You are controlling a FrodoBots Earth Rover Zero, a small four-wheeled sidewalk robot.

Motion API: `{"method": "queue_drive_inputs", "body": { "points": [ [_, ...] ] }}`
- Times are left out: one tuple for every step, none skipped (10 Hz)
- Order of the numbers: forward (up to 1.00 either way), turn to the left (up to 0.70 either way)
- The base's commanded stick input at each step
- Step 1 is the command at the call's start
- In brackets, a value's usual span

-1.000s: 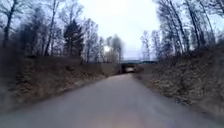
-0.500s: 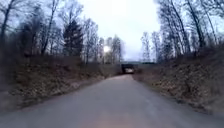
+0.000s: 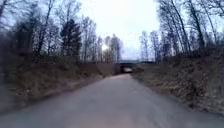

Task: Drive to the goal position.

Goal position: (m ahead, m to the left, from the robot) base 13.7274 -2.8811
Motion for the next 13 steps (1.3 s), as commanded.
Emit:
{"method": "queue_drive_inputs", "body": {
  "points": [
    [1.00, 0.00],
    [1.00, 0.00],
    [1.00, 0.00],
    [1.00, 0.00],
    [1.00, 0.00],
    [1.00, 0.00],
    [1.00, 0.00],
    [1.00, 0.00],
    [1.00, 0.00],
    [1.00, 0.00],
    [1.00, 0.00],
    [1.00, 0.00],
    [1.00, 0.00]
  ]
}}
